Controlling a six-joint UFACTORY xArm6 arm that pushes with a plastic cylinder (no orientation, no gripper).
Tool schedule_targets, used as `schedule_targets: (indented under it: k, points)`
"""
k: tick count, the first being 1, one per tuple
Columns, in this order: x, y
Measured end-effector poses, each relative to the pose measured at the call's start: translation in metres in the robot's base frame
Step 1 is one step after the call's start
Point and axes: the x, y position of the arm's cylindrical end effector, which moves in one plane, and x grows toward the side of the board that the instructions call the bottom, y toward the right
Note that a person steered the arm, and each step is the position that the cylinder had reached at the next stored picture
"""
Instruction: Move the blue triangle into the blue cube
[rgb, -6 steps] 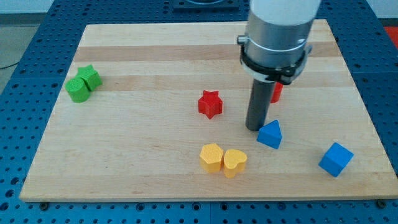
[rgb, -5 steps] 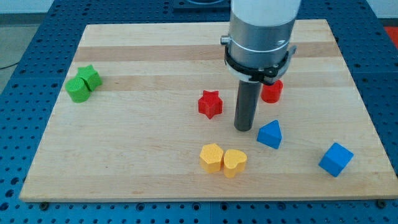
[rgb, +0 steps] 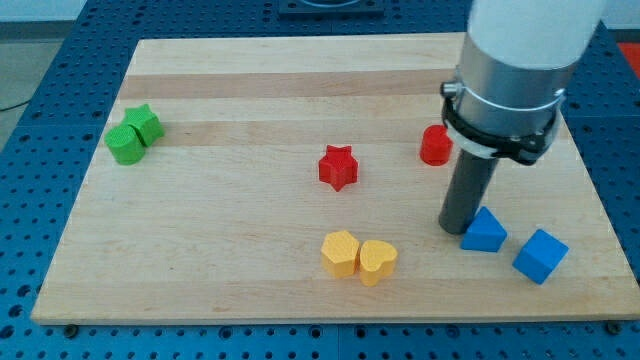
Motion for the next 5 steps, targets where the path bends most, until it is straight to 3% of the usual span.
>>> schedule_targets:
  k: [5]
  points:
    - [0.000, 0.032]
